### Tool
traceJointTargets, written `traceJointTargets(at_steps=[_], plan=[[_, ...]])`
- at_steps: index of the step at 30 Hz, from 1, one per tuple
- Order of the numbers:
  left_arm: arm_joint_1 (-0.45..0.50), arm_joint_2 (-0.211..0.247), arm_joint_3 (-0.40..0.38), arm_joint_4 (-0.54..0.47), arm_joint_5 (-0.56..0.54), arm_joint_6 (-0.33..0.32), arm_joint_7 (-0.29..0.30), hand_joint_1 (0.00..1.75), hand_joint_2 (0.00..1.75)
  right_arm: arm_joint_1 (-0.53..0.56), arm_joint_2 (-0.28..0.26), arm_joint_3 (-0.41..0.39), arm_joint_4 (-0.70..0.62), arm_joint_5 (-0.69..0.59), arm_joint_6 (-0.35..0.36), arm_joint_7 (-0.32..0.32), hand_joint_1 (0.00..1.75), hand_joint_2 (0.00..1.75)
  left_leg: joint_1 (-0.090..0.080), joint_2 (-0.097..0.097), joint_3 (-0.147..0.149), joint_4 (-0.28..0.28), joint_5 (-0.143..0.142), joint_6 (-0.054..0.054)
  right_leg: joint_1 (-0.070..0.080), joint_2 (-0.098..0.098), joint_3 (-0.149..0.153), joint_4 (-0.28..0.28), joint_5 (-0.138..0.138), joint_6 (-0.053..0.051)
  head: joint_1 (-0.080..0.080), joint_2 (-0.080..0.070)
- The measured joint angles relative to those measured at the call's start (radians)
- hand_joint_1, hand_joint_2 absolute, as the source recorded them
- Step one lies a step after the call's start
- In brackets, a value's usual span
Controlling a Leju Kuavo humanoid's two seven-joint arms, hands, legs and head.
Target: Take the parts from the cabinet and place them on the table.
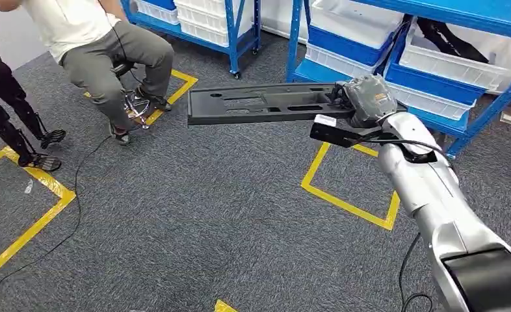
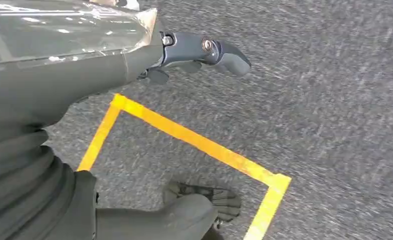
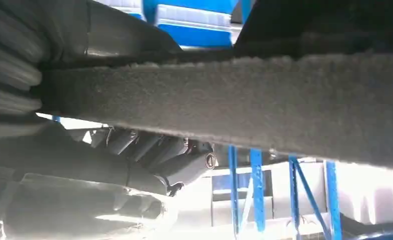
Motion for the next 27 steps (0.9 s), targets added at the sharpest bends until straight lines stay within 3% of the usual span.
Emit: traceJointTargets(at_steps=[1, 3, 4, 5, 6, 7, 8, 9, 10, 12, 14, 15, 16, 17, 18, 19, 20, 21, 22, 23, 24, 25, 26, 27], plan=[[-0.004, 0.0, 0.0, 0.0, -0.005, -0.002, 0.007, 0.0, 1.75, 0.0, -0.001, -0.003, -0.007, -0.005, 0.001, -0.002, 1.71, 1.75, 0.005, 0.026, -0.029, 0.062, -0.038, -0.008, 0.002, -0.009, 0.001, 0.0, -0.002, -0.008, -0.006, 0.0], [-0.014, 0.001, -0.001, 0.0, -0.01, -0.011, 0.019, 0.0, 1.75, 0.001, -0.005, -0.011, -0.02, -0.014, -0.001, -0.009, 1.71, 1.75, 0.014, 0.039, -0.103, 0.214, -0.104, -0.017, 0.006, -0.032, 0.001, 0.0, -0.002, -0.013, -0.006, 0.0], [-0.017, 0.001, -0.001, 0.0, -0.012, -0.012, 0.023, 0.0, 1.75, 0.003, -0.005, -0.011, -0.025, -0.014, -0.003, -0.011, 1.71, 1.75, 0.017, 0.041, -0.128, 0.263, -0.116, -0.02, 0.006, -0.042, 0.001, 0.001, -0.002, -0.013, -0.006, 0.0], [-0.02, 0.001, -0.002, 0.0, -0.013, -0.013, 0.024, 0.0, 1.75, 0.006, -0.003, -0.011, -0.03, -0.014, -0.003, -0.011, 1.71, 1.75, 0.02, 0.043, -0.13, 0.264, -0.104, -0.023, 0.006, -0.052, 0.002, 0.0, -0.003, -0.013, -0.006, 0.0], [-0.023, 0.001, -0.002, 0.0, -0.017, -0.015, 0.029, 0.0, 1.75, 0.009, 0.0, -0.011, -0.039, -0.013, -0.006, -0.012, 1.71, 1.75, 0.023, 0.045, -0.107, 0.219, -0.073, -0.023, 0.006, -0.062, 0.002, 0.001, -0.003, -0.014, -0.006, 0.0], [-0.026, 0.002, -0.002, 0.0, -0.022, -0.018, 0.033, 0.0, 1.75, 0.012, 0.003, -0.012, -0.047, -0.01, -0.011, -0.01, 1.71, 1.75, 0.024, 0.052, -0.066, 0.142, -0.035, -0.022, 0.006, -0.07, 0.003, 0.001, -0.004, -0.013, -0.006, 0.0], [-0.029, 0.003, -0.006, -0.001, -0.035, -0.019, 0.04, 0.0, 1.75, 0.014, 0.006, -0.012, -0.057, -0.002, -0.02, -0.003, 1.71, 1.75, 0.024, 0.078, -0.013, 0.051, 0.002, -0.02, 0.005, -0.078, 0.005, 0.001, -0.006, -0.01, -0.006, 0.0], [-0.032, 0.004, -0.008, -0.001, -0.042, -0.019, 0.047, 0.0, 1.75, 0.017, 0.008, -0.013, -0.068, 0.008, -0.033, 0.008, 1.71, 1.75, 0.021, 0.128, 0.023, -0.01, 0.01, -0.018, 0.01, -0.085, 0.007, 0.0, -0.009, -0.006, -0.007, 0.0], [-0.038, 0.006, -0.012, -0.001, -0.049, -0.019, 0.059, 0.0, 1.75, 0.022, 0.008, -0.014, -0.079, 0.02, -0.049, 0.016, 1.71, 1.75, 0.011, 0.124, 0.026, -0.022, 0.004, -0.012, 0.022, -0.093, 0.005, 0.002, -0.014, 0.002, -0.006, 0.0], [-0.039, 0.012, -0.016, -0.001, -0.056, -0.022, 0.095, 0.0, 1.75, 0.04, 0.02, -0.013, -0.094, 0.037, -0.072, 0.028, 1.71, 1.75, 0.008, 0.099, 0.022, -0.023, 0.003, -0.002, 0.023, -0.112, 0.013, -0.005, -0.017, 0.008, 0.001, 0.0], [-0.036, 0.023, -0.017, -0.001, -0.072, -0.049, 0.177, 0.0, 1.75, 0.059, 0.043, -0.012, -0.107, 0.055, -0.078, 0.036, 1.71, 1.75, 0.003, 0.079, 0.03, -0.033, 0.009, 0.014, 0.028, -0.129, 0.022, -0.009, -0.021, 0.021, 0.002, 0.0], [-0.033, 0.024, -0.021, 0.0, -0.086, -0.067, 0.226, 0.0, 1.75, 0.069, 0.05, -0.01, -0.116, 0.068, -0.08, 0.045, 1.71, 1.75, 0.009, 0.07, 0.037, -0.042, 0.015, 0.023, 0.019, -0.095, 0.01, 0.01, -0.031, 0.023, 0.003, 0.0], [-0.033, 0.029, -0.027, 0.0, -0.101, -0.081, 0.27, 0.0, 1.75, 0.074, 0.061, -0.008, -0.124, 0.074, -0.083, 0.048, 1.71, 1.75, 0.009, 0.061, 0.037, -0.044, 0.019, 0.033, 0.018, -0.053, -0.01, 0.055, -0.056, 0.016, 0.001, 0.0], [-0.036, 0.034, -0.034, 0.0, -0.11, -0.09, 0.293, 0.0, 1.75, 0.08, 0.066, -0.008, -0.129, 0.077, -0.084, 0.052, 1.71, 1.75, 0.008, 0.055, 0.035, -0.044, 0.02, 0.039, 0.018, -0.036, -0.042, 0.124, -0.086, 0.008, 0.005, 0.0], [-0.037, 0.036, -0.041, 0.0, -0.12, -0.097, 0.303, 0.0, 1.75, 0.089, 0.067, -0.008, -0.132, 0.082, -0.082, 0.059, 1.71, 1.75, 0.008, 0.036, 0.034, -0.044, 0.021, 0.04, 0.017, -0.025, -0.086, 0.215, -0.121, 0.003, 0.005, 0.0], [-0.036, 0.036, -0.047, 0.0, -0.127, -0.105, 0.304, 0.0, 1.75, 0.099, 0.069, -0.008, -0.138, 0.088, -0.08, 0.065, 1.71, 1.75, 0.007, 0.018, 0.034, -0.044, 0.022, 0.041, 0.019, -0.02, -0.122, 0.286, -0.142, 0.003, 0.006, 0.0], [-0.036, 0.037, -0.051, 0.0, -0.135, -0.11, 0.307, 0.0, 1.75, 0.107, 0.072, -0.008, -0.144, 0.094, -0.077, 0.068, 1.71, 1.75, 0.005, 0.002, 0.034, -0.044, 0.022, 0.042, 0.02, -0.016, -0.14, 0.317, -0.144, 0.007, 0.006, 0.0], [-0.035, 0.037, -0.056, 0.0, -0.139, -0.113, 0.308, 0.0, 1.75, 0.114, 0.074, -0.008, -0.149, 0.097, -0.076, 0.071, 1.71, 1.75, 0.004, -0.014, 0.034, -0.044, 0.023, 0.043, 0.02, -0.014, -0.134, 0.298, -0.13, 0.013, 0.005, 0.0], [-0.035, 0.036, -0.061, 0.0, -0.141, -0.113, 0.307, 0.0, 1.75, 0.119, 0.076, -0.008, -0.158, 0.101, -0.074, 0.071, 1.71, 1.75, 0.002, -0.029, 0.034, -0.043, 0.025, 0.042, 0.021, -0.01, -0.106, 0.233, -0.1, 0.018, 0.006, 0.0], [-0.036, 0.035, -0.064, 0.0, -0.142, -0.113, 0.307, 0.0, 1.75, 0.121, 0.076, -0.008, -0.166, 0.103, -0.073, 0.071, 1.71, 1.75, 0.001, -0.042, 0.034, -0.043, 0.026, 0.04, 0.021, -0.004, -0.066, 0.15, -0.067, 0.022, 0.005, 0.0], [-0.039, 0.035, -0.066, 0.0, -0.143, -0.113, 0.307, 0.0, 1.75, 0.121, 0.076, -0.008, -0.174, 0.105, -0.072, 0.071, 1.71, 1.75, 0.001, -0.054, 0.034, -0.043, 0.028, 0.038, 0.022, 0.015, -0.02, 0.057, -0.034, 0.022, 0.006, 0.0], [-0.042, 0.032, -0.067, 0.0, -0.143, -0.113, 0.307, 0.0, 1.75, 0.121, 0.077, -0.008, -0.182, 0.105, -0.071, 0.072, 1.71, 1.75, 0.001, -0.064, 0.032, -0.042, 0.03, 0.033, 0.025, 0.057, 0.003, -0.003, -0.017, 0.014, 0.004, 0.0], [-0.045, 0.033, -0.069, 0.0, -0.143, -0.113, 0.307, 0.0, 1.75, 0.122, 0.08, -0.008, -0.188, 0.105, -0.07, 0.072, 1.71, 1.75, -0.004, -0.075, 0.029, -0.039, 0.029, 0.029, 0.028, 0.052, 0.013, -0.009, -0.01, 0.004, 0.005, 0.0], [-0.045, 0.033, -0.072, 0.0, -0.144, -0.113, 0.308, 0.0, 1.75, 0.122, 0.081, -0.01, -0.191, 0.105, -0.069, 0.072, 1.71, 1.75, -0.002, -0.081, 0.027, -0.04, 0.031, 0.025, 0.03, 0.044, 0.012, -0.008, -0.008, 0.0, 0.004, 0.0]])
